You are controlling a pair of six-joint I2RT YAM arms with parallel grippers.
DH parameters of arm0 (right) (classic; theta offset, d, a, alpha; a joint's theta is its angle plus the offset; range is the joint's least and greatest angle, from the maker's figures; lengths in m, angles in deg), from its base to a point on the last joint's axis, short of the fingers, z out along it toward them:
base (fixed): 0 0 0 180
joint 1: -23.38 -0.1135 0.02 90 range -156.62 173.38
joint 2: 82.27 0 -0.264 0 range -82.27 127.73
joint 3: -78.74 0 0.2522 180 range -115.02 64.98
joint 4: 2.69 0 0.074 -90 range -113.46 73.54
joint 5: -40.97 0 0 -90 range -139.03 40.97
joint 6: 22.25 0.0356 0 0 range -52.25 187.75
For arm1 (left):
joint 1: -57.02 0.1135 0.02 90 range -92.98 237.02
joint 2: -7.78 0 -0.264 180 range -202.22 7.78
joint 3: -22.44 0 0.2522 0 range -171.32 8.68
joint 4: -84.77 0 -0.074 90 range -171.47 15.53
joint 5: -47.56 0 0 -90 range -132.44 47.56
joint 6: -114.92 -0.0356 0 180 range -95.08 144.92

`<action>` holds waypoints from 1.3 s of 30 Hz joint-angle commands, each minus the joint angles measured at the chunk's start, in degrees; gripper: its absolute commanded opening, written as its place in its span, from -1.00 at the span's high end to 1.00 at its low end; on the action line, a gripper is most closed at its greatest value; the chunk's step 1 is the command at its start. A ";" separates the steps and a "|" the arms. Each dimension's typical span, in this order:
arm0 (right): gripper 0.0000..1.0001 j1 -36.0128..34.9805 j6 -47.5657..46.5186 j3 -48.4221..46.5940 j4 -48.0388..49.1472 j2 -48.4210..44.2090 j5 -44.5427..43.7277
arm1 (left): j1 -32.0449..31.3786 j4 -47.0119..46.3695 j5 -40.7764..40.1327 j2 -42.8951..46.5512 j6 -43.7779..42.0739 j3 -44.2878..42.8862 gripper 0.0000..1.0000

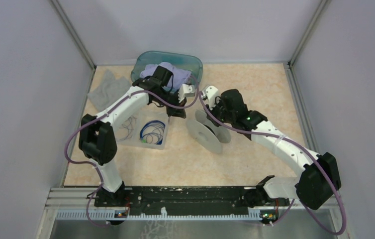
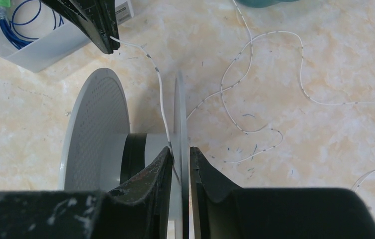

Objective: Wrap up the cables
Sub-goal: Wrap the cable around the cable reel.

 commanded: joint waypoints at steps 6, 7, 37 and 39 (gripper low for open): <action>0.76 0.35 -0.46 -0.51 1.74 -0.56 0.83 | 0.06 1.43 -0.24 -1.23 -1.35 -3.06 1.00; 0.79 0.35 -0.45 -0.47 1.74 -0.53 0.75 | -0.01 1.46 -0.32 -1.42 -1.31 -3.15 1.00; 1.00 2.62 -2.09 -4.22 -2.27 -0.70 5.11 | -0.05 -4.23 -2.70 -1.71 -0.01 0.07 0.91; 1.00 3.59 -2.28 -5.26 -2.69 -0.64 8.01 | 0.01 -6.66 -1.26 -0.96 1.22 1.09 0.85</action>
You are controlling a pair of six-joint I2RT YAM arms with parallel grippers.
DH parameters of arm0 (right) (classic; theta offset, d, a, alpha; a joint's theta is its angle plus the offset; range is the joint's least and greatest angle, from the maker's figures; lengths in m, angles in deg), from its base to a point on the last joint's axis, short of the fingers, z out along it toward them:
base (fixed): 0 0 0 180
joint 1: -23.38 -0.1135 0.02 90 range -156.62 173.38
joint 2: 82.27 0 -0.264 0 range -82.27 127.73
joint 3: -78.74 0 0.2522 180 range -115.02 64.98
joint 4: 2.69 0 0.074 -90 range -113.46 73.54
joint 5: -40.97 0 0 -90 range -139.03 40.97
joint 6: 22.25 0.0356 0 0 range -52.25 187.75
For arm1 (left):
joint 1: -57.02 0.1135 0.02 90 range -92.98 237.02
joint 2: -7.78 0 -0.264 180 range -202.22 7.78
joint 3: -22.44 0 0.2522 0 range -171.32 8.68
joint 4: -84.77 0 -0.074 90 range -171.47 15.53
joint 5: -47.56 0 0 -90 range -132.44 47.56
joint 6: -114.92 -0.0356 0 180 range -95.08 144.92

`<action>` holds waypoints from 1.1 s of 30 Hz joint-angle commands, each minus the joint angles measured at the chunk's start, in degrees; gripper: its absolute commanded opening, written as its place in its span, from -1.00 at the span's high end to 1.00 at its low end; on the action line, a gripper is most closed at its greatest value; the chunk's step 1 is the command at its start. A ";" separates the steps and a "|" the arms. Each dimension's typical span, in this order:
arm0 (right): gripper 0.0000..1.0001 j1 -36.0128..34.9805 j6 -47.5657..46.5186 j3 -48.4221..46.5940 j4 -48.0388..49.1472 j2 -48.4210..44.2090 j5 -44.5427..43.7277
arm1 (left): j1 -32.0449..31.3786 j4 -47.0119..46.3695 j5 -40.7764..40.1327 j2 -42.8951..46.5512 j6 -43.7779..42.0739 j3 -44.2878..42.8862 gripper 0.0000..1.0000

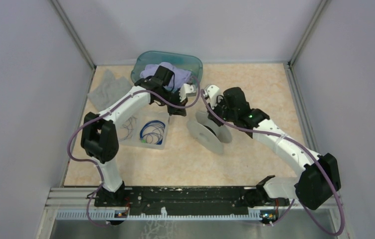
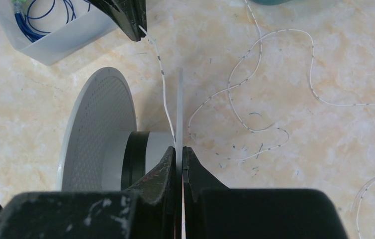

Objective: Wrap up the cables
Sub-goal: Wrap the cable around the cable reel.

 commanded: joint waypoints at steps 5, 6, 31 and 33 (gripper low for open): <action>1.00 2.88 -2.19 -6.20 -1.96 -0.72 6.25 | 0.05 -7.76 4.72 1.75 3.85 2.08 0.58; 1.00 3.15 -2.31 -6.48 -2.08 -0.80 6.22 | 0.07 -7.93 4.82 1.93 3.94 1.81 0.53; 1.00 8.69 -7.34 -29.58 -21.77 -3.37 10.48 | 10.40 -19.95 13.59 16.35 7.73 7.43 -0.81; 1.00 8.77 -6.66 -31.02 -22.08 -3.16 10.51 | 10.55 -20.49 14.07 17.57 5.44 10.33 -0.83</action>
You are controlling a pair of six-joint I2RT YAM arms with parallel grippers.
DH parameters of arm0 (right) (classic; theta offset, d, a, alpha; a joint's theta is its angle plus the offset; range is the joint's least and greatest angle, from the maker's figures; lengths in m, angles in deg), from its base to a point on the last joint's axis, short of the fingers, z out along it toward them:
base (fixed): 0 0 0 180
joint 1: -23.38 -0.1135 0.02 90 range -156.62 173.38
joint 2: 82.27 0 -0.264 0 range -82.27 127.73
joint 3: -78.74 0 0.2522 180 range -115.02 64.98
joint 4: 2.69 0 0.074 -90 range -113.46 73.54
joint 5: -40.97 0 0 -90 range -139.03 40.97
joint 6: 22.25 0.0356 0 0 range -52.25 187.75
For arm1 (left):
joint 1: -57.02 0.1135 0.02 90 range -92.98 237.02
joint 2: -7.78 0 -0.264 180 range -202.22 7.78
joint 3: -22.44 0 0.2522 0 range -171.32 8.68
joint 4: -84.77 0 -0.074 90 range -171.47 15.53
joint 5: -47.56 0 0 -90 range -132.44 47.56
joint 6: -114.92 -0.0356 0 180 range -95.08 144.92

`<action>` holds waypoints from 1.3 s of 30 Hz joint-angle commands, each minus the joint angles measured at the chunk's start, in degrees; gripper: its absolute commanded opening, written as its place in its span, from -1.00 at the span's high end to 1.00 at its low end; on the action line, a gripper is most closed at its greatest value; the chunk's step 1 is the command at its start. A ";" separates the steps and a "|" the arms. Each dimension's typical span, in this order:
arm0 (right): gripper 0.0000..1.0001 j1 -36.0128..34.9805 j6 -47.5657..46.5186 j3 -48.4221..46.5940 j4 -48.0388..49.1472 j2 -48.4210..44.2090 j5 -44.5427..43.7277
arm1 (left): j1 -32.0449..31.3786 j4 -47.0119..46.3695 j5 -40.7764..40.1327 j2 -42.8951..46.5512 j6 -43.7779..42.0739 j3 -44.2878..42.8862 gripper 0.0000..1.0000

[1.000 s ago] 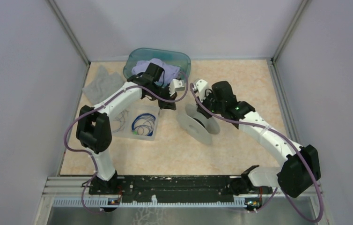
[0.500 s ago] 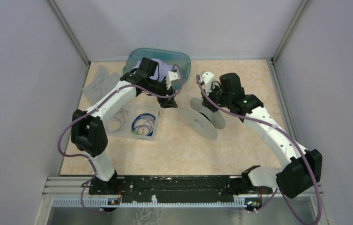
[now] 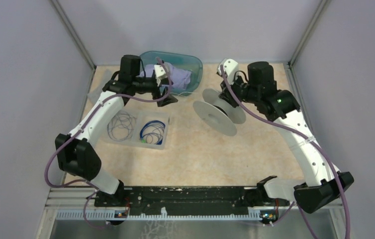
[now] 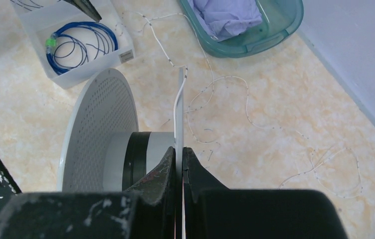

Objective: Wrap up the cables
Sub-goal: Wrap the cable around the cable reel.

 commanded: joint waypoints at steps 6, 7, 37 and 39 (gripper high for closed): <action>1.00 0.82 1.88 -10.84 -1.46 -0.27 2.40 | 1.71 -5.26 0.20 3.07 -5.70 11.26 -0.85; 1.00 0.86 2.06 -11.55 -1.63 -0.18 2.48 | 1.83 -5.57 -0.15 2.43 -6.02 11.82 -0.86; 1.00 3.23 4.28 -15.25 -3.65 1.50 2.21 | 1.07 2.99 9.47 -4.29 -18.45 11.06 -0.61; 1.00 3.24 4.01 -15.11 -3.73 1.44 2.06 | 1.07 3.94 9.41 -3.68 -19.39 11.10 -0.63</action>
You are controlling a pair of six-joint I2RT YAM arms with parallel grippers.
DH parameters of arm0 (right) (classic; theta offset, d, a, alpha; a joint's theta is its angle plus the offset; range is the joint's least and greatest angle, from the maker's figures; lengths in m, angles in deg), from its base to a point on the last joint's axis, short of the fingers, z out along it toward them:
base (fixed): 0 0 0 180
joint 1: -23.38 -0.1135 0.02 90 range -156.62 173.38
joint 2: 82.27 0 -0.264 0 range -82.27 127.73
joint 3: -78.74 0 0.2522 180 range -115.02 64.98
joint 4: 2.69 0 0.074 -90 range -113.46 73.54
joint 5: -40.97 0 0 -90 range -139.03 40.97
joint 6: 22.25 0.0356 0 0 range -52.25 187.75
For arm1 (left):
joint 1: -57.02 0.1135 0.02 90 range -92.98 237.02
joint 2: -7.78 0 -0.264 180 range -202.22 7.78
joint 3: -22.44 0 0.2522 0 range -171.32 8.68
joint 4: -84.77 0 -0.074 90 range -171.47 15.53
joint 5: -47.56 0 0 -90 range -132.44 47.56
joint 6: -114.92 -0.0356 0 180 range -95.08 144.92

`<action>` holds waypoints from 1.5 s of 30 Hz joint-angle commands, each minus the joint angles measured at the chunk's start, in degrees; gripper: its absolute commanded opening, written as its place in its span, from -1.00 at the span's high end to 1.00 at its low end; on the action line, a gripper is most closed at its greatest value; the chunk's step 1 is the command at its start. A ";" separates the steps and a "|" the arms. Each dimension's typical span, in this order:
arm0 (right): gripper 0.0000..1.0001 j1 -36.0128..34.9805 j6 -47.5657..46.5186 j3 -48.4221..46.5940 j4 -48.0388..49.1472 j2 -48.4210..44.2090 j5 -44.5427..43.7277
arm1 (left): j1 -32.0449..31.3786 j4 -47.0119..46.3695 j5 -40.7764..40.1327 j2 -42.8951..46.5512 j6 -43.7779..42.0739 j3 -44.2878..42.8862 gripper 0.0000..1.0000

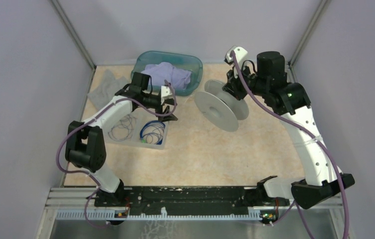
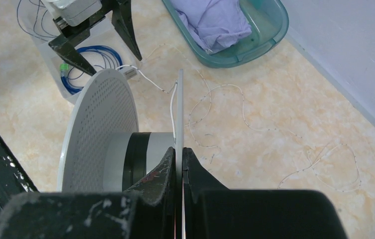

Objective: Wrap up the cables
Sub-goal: Wrap the cable around the cable reel.

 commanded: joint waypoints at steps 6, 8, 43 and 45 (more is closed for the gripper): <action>1.00 0.49 0.08 -2.89 3.13 -1.23 -0.45 | -0.02 7.55 4.26 3.51 -6.01 -1.69 -0.73; 1.00 0.49 0.53 -2.88 3.55 -1.19 -0.50 | -0.01 7.44 5.33 3.63 -5.64 -1.19 -0.74; 1.00 1.67 3.72 -7.75 2.08 0.64 -0.02 | -4.33 -5.73 -4.35 -2.31 1.16 3.95 0.99; 1.00 2.24 4.63 -8.58 2.13 1.11 1.15 | -4.32 -7.56 -6.71 -2.10 3.80 3.97 0.99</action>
